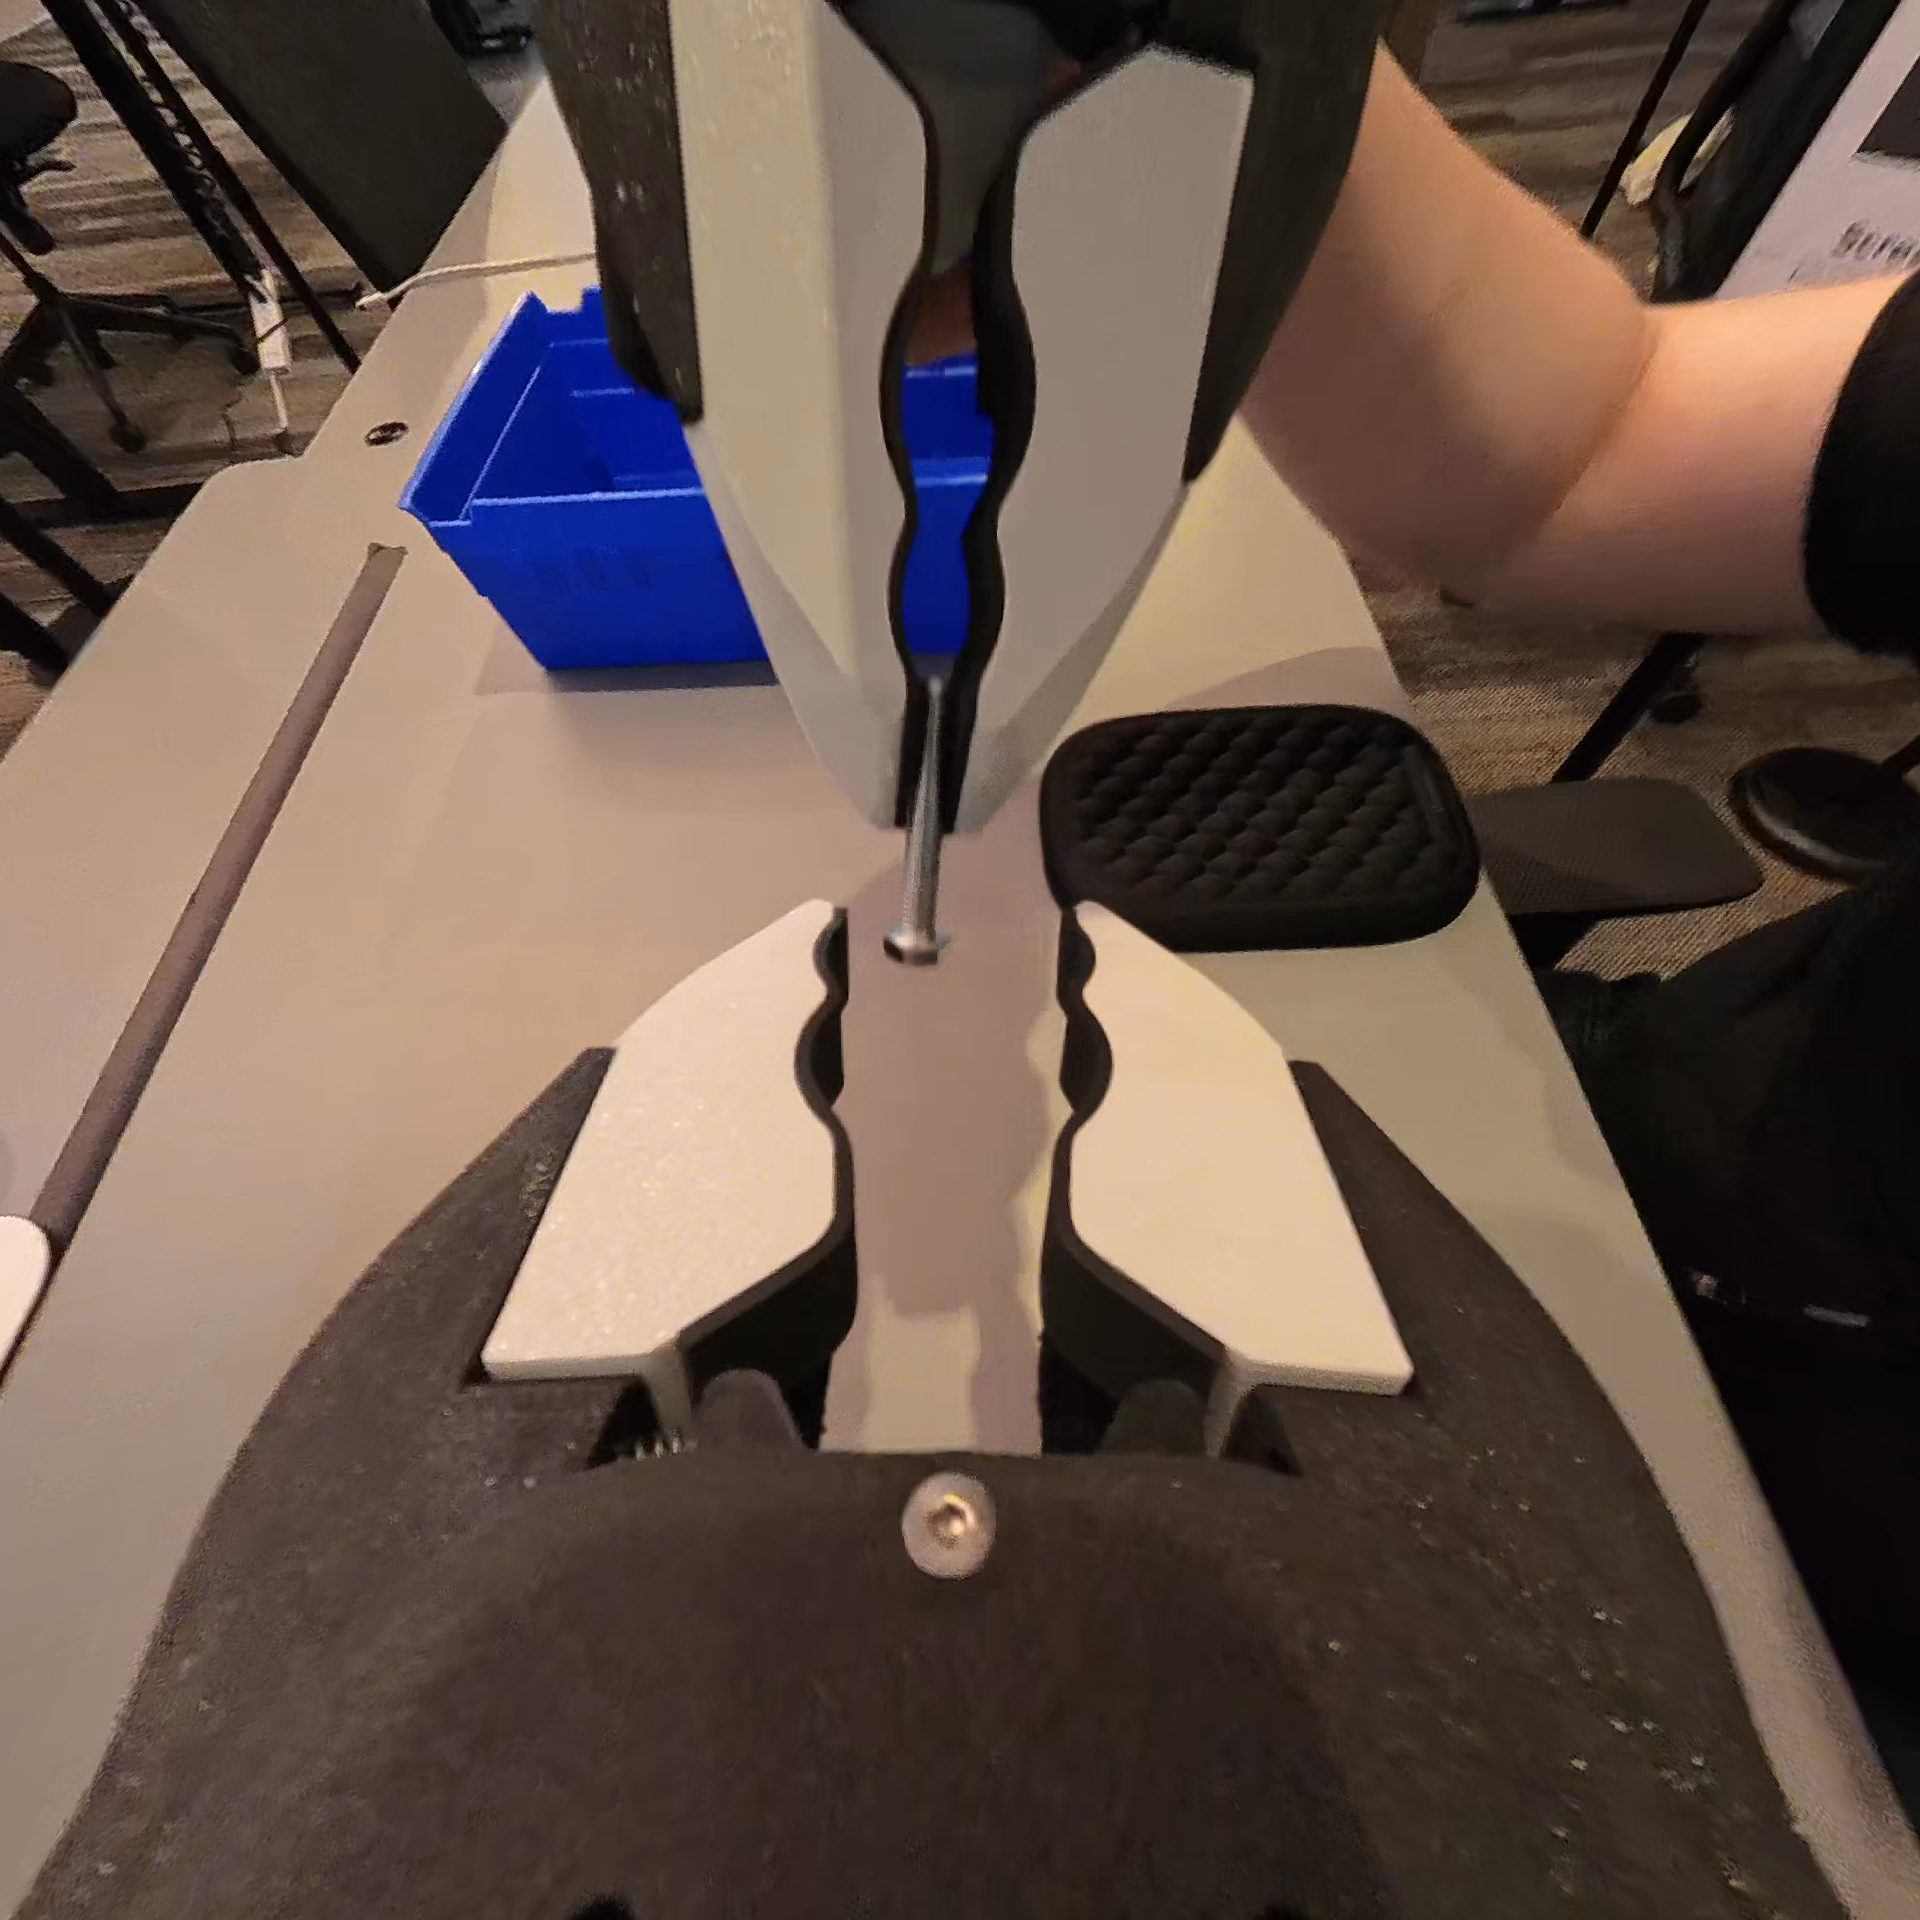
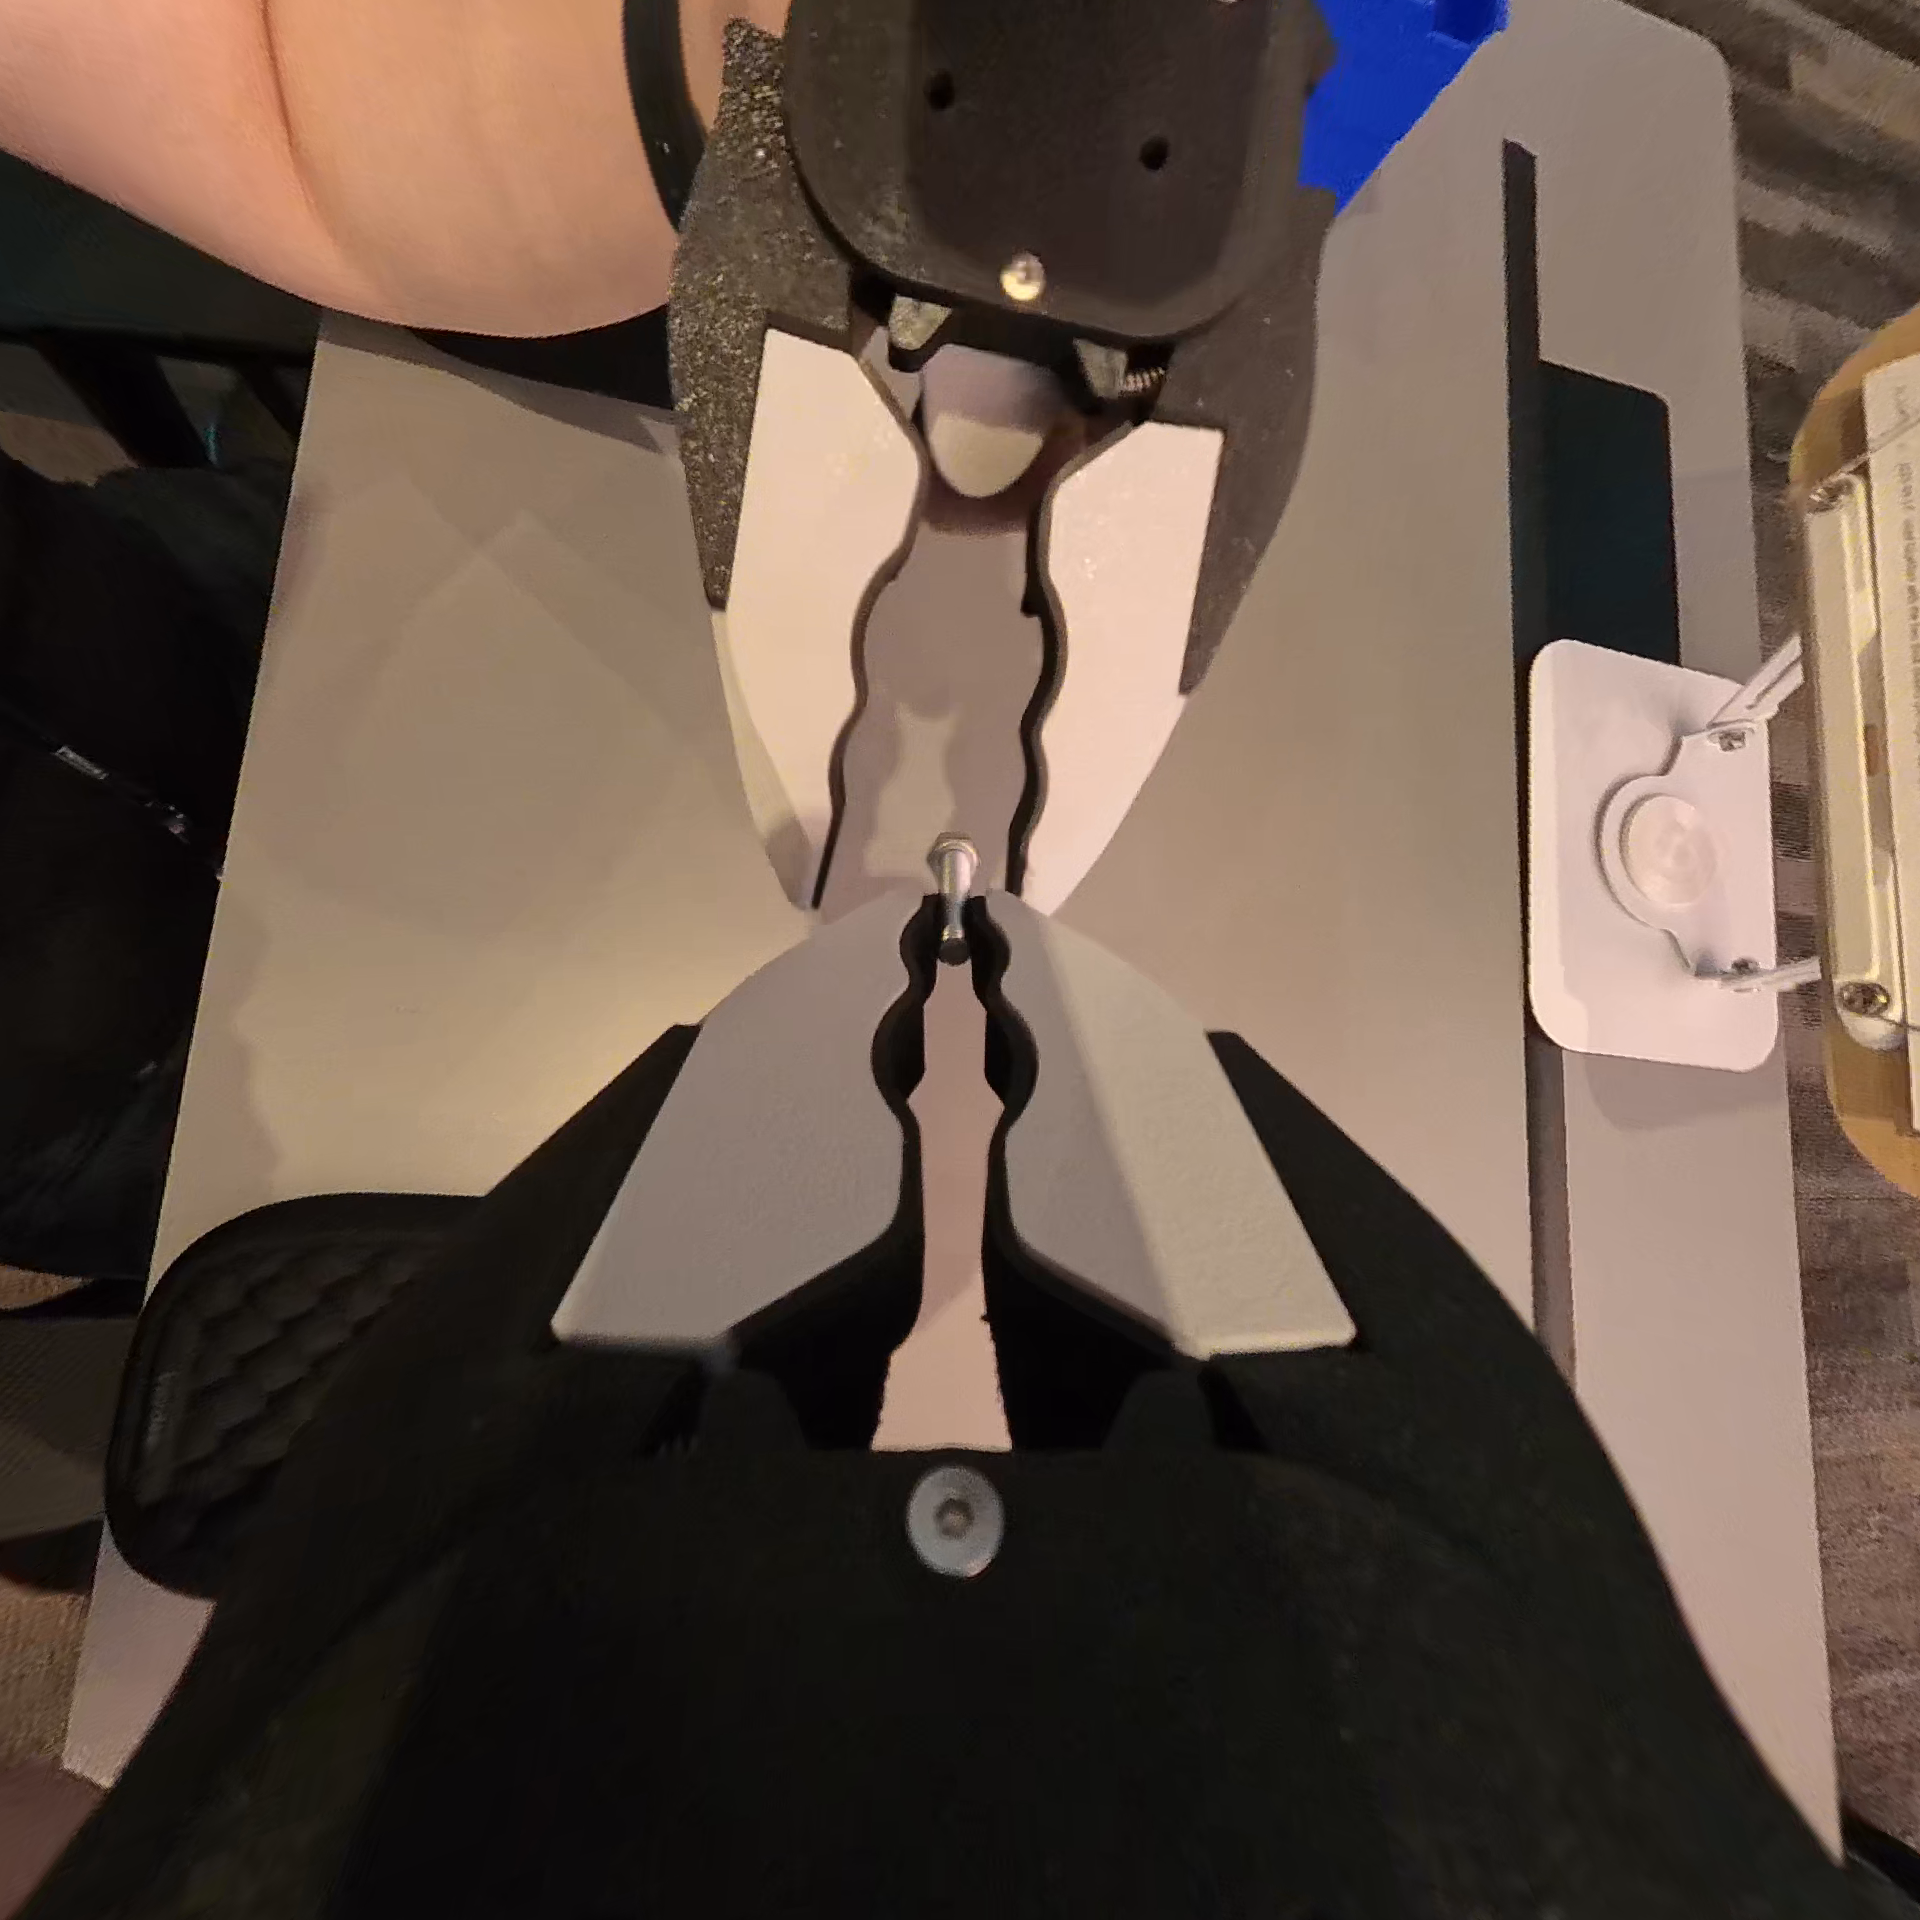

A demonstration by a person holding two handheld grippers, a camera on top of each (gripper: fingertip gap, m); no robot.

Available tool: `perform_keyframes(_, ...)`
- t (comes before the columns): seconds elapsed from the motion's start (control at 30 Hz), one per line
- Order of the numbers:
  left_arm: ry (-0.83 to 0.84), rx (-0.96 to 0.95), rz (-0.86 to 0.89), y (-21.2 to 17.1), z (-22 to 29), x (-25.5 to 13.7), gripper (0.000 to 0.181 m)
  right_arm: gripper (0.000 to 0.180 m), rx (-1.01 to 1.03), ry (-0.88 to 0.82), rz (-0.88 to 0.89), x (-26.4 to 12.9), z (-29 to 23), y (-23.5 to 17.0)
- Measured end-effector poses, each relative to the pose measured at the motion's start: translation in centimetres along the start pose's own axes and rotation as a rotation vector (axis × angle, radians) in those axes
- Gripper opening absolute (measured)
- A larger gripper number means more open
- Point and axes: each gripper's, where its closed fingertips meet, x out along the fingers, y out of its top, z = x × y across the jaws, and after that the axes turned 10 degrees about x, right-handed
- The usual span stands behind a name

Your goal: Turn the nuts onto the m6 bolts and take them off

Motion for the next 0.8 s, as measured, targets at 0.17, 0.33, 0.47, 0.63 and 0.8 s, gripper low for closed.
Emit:
perform_keyframes(0.17,0.117,0.02,-0.023,-0.5,-1.9,-0.8,0.042,0.005,0.083,-0.145,0.029,-3.5,2.5,-3.5)
perform_keyframes(0.33,0.157,-0.04,0.028,0.0,-3.1,-2.7,0.041,0.005,0.53,-0.477,-0.045,-14.3,13.9,-14.3)
perform_keyframes(0.47,0.166,-0.025,0.046,0.5,-3.1,-3.6,0.04,0.006,0.967,-0.472,-0.231,-16.0,17.5,-27.6)
perform_keyframes(0.63,0.168,-0.008,0.018,0.2,-3.0,-4.0,0.04,0.006,1.193,-0.379,-0.382,-12.1,16.6,-37.1)
perform_keyframes(0.8,0.163,-0.019,0.015,-0.1,-3.3,-3.9,0.04,0.006,1.215,-0.273,-0.28,-9.1,17.3,-36.9)
